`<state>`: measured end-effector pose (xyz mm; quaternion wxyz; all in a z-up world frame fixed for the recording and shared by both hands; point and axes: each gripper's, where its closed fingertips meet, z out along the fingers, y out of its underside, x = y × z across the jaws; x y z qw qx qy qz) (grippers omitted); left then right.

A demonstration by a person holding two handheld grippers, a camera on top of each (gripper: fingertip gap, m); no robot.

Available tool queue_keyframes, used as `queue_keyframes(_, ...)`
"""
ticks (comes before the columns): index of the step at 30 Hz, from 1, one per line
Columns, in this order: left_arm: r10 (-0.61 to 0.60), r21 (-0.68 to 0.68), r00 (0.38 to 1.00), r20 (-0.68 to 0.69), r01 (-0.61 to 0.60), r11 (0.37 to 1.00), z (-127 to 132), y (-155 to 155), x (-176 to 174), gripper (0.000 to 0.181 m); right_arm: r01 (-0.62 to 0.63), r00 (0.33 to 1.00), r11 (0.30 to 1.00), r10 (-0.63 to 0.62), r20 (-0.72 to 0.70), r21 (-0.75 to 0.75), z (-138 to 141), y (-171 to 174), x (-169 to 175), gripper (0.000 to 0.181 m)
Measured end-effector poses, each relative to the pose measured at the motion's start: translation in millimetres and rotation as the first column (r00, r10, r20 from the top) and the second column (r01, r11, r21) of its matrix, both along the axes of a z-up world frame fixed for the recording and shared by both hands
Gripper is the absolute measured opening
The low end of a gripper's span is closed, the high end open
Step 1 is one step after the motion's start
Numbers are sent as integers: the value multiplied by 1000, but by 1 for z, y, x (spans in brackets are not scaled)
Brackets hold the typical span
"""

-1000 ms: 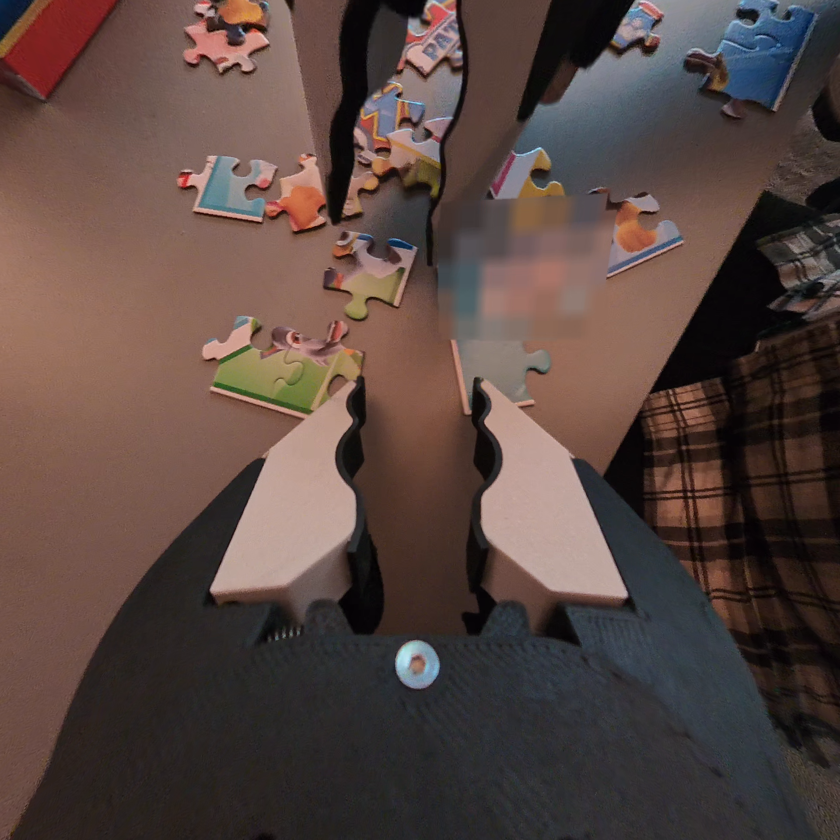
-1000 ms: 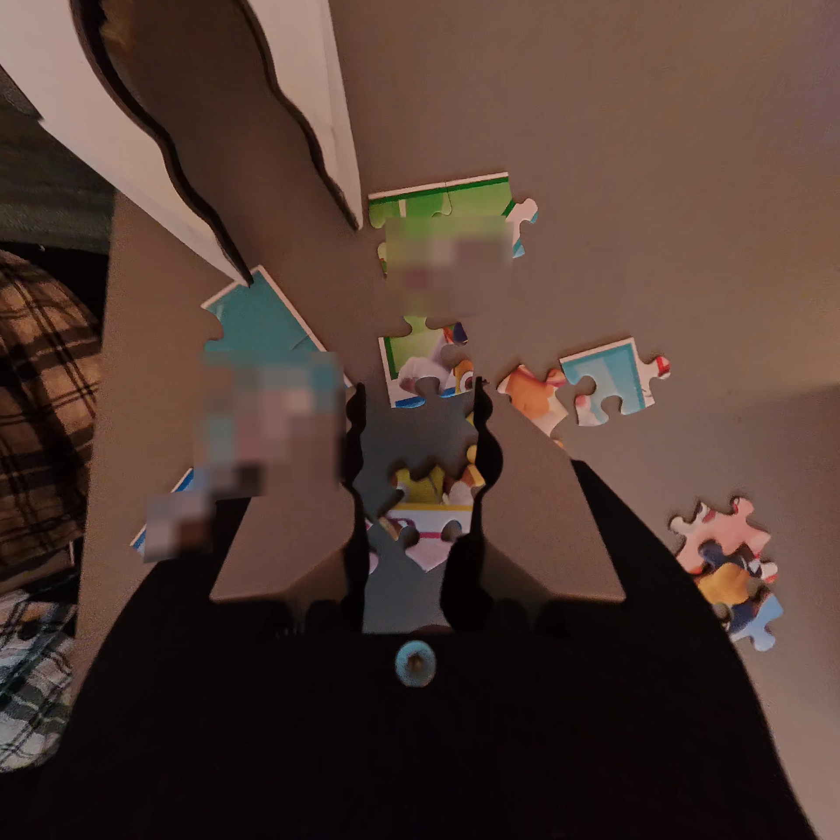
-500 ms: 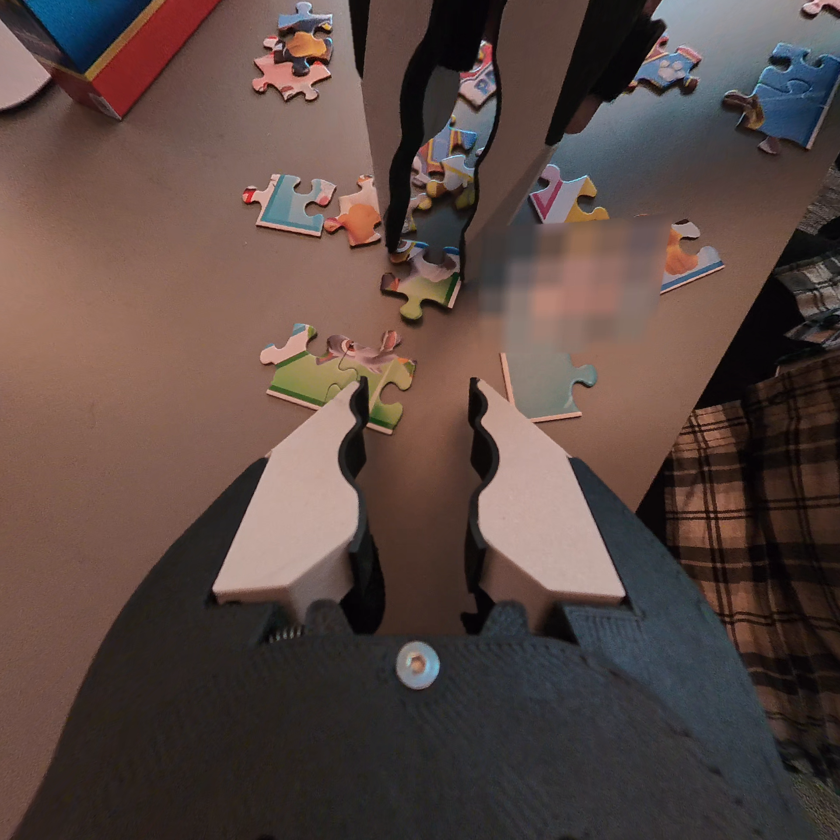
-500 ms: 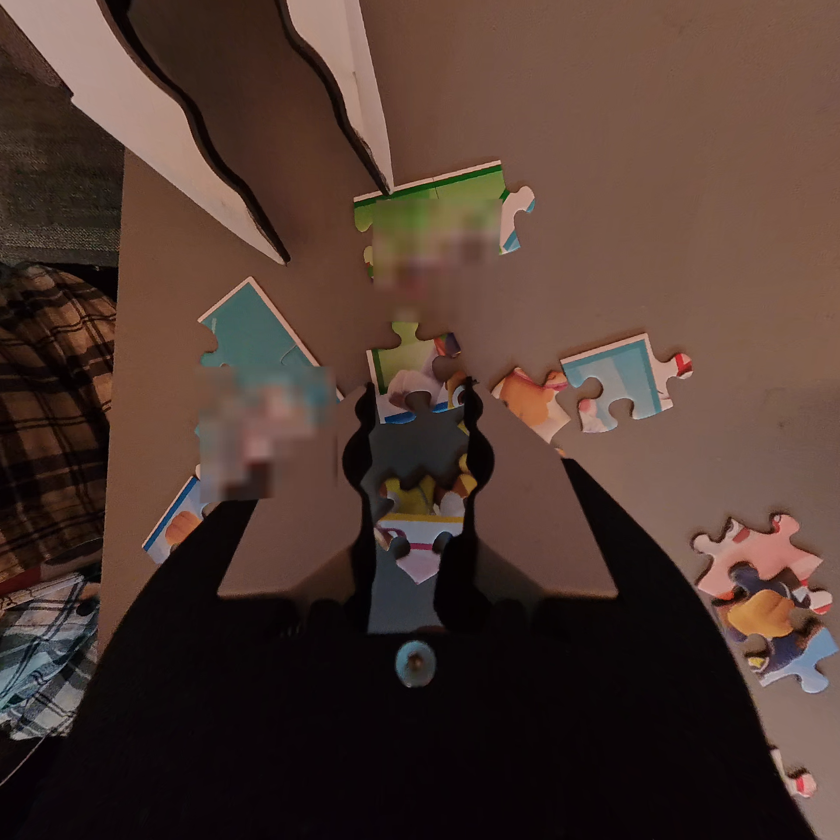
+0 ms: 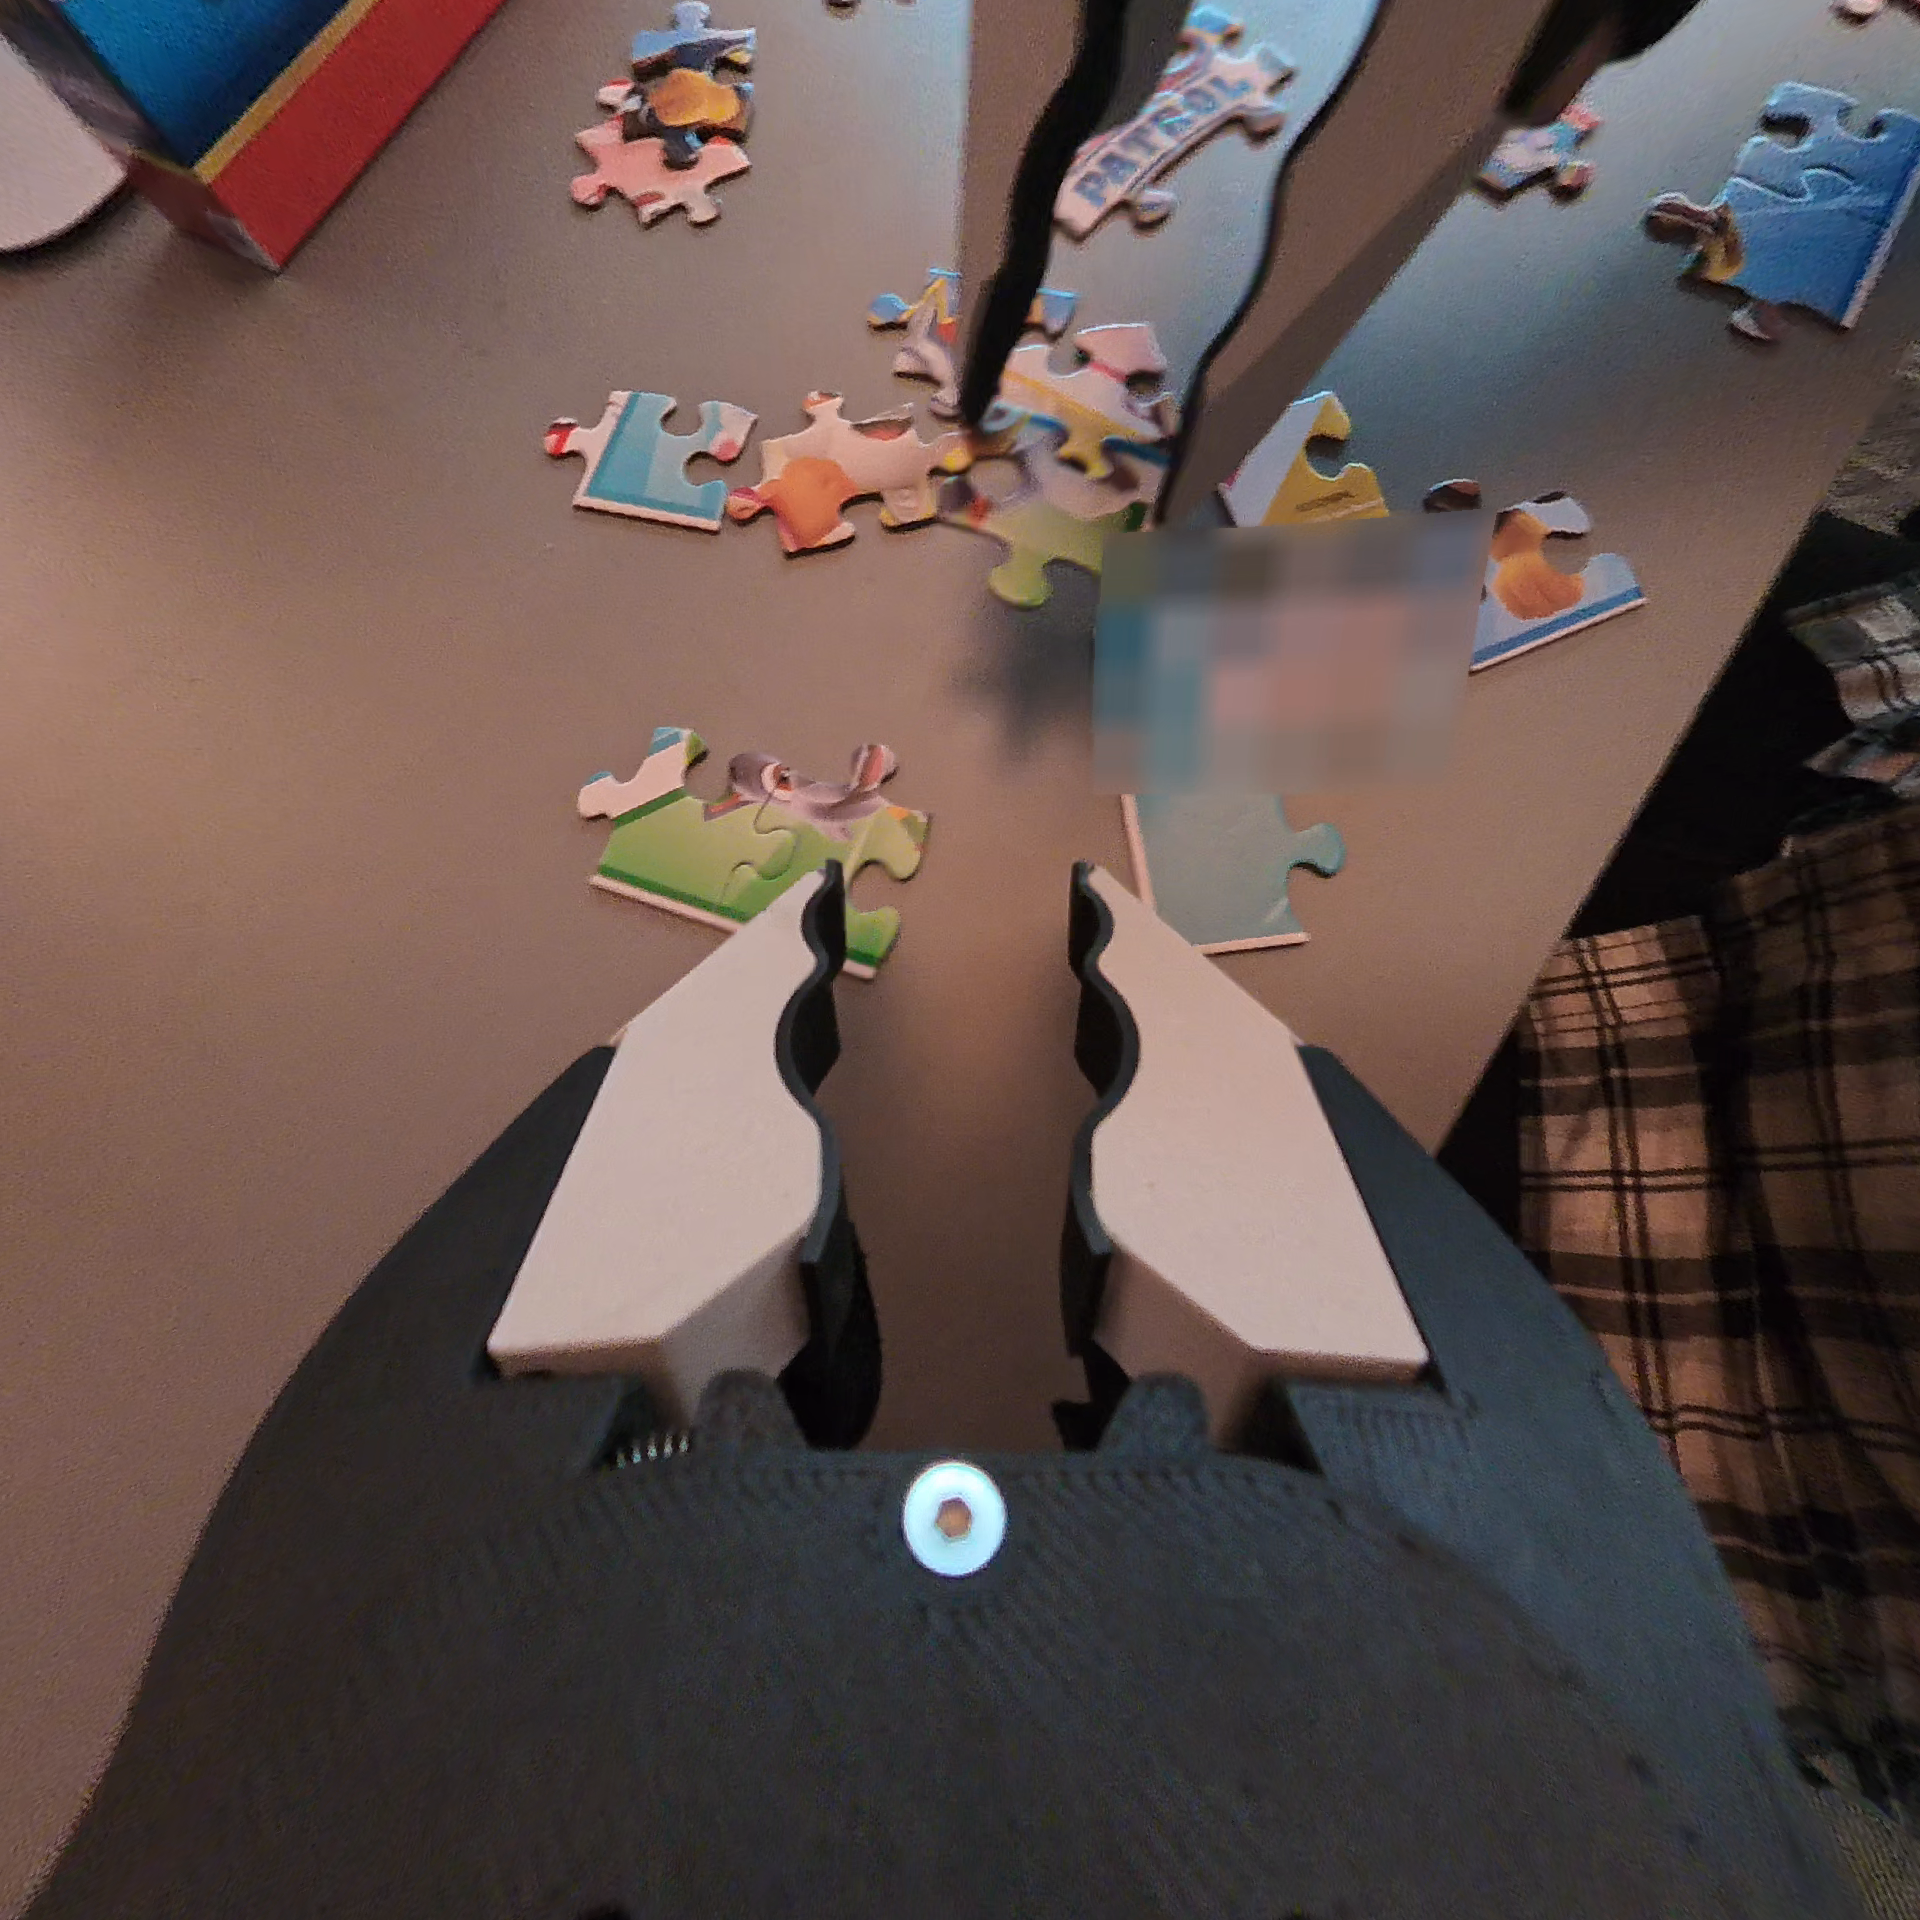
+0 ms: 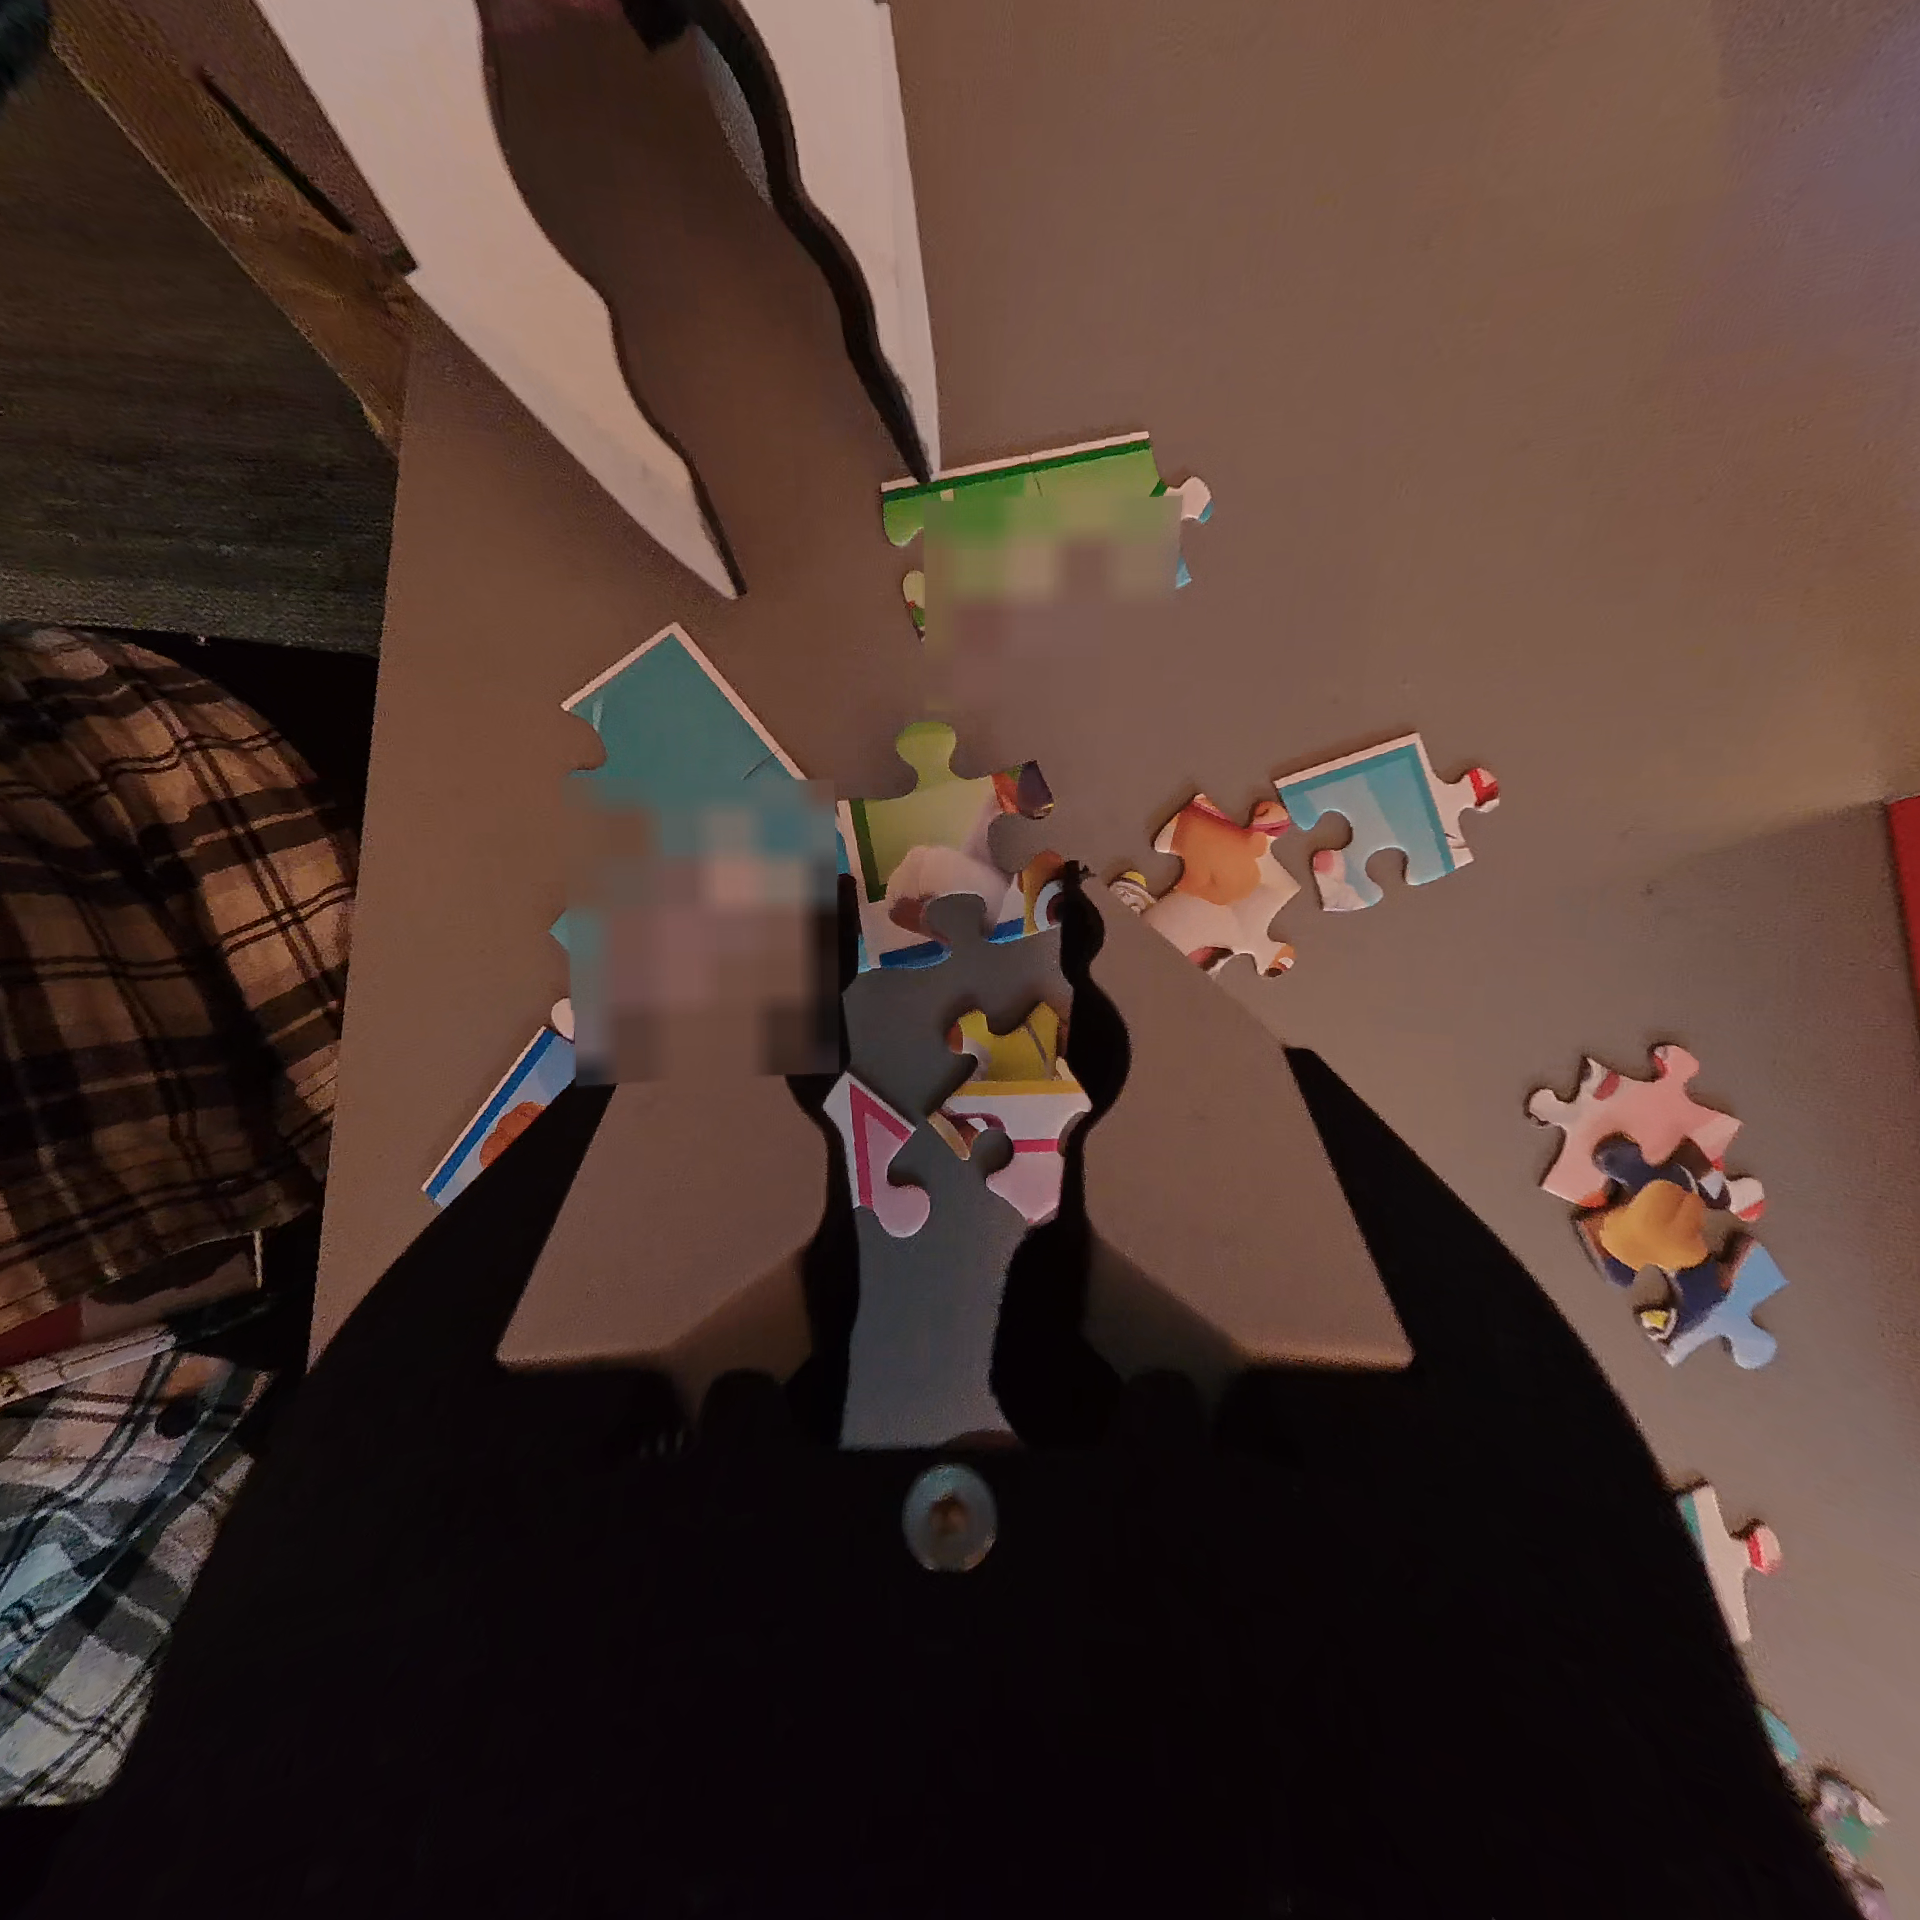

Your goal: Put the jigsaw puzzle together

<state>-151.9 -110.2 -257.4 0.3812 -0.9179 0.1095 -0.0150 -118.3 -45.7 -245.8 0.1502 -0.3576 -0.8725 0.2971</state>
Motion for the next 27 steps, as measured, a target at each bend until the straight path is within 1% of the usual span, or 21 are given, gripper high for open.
queue_keyframes(2,44,-12,999,-25,-45,999,-3,0,-12,42,4,1000,1000,-4,-27,-4,5,-1,0,37)
queue_keyframes(4,61,-20,998,-23,-61,998,-4,1,-19,42,12,999,1000,-12,-47,3,9,-2,0,37)
queue_keyframes(6,53,-40,999,-13,-53,998,-8,1,-22,41,15,998,1000,-14,-54,19,9,-2,-1,37)
queue_keyframes(8,46,-75,998,-34,-48,996,-15,0,-27,41,14,998,1000,-13,-55,27,7,-4,-4,38)
queue_keyframes(9,37,-89,999,-13,-38,995,-17,0,-25,39,14,998,1000,-13,-54,25,6,-5,-5,38)
queue_keyframes(10,26,-95,1000,11,-25,995,-17,1,-22,42,16,998,1000,-14,-53,26,5,-5,-7,38)
queue_keyframes(14,34,-118,999,34,-30,993,-17,-1,-24,35,26,999,999,-25,-41,37,0,-7,-17,37)
queue_keyframes(17,24,-145,999,22,-21,989,-18,-8,-26,28,23,999,999,-22,-30,30,-2,-9,-26,38)
queue_keyframes(21,26,-167,1000,13,-24,986,-17,-14,-27,26,18,1000,999,-18,-3,38,-9,-9,-36,37)
queue_keyframes(23,40,-156,999,-2,-39,987,-17,-13,-31,28,3,1000,999,-3,7,39,-10,-12,-37,38)
queue_keyframes(27,47,-88,999,-6,-47,995,-9,-6,-36,29,-17,1000,998,16,16,59,-13,-17,-35,38)
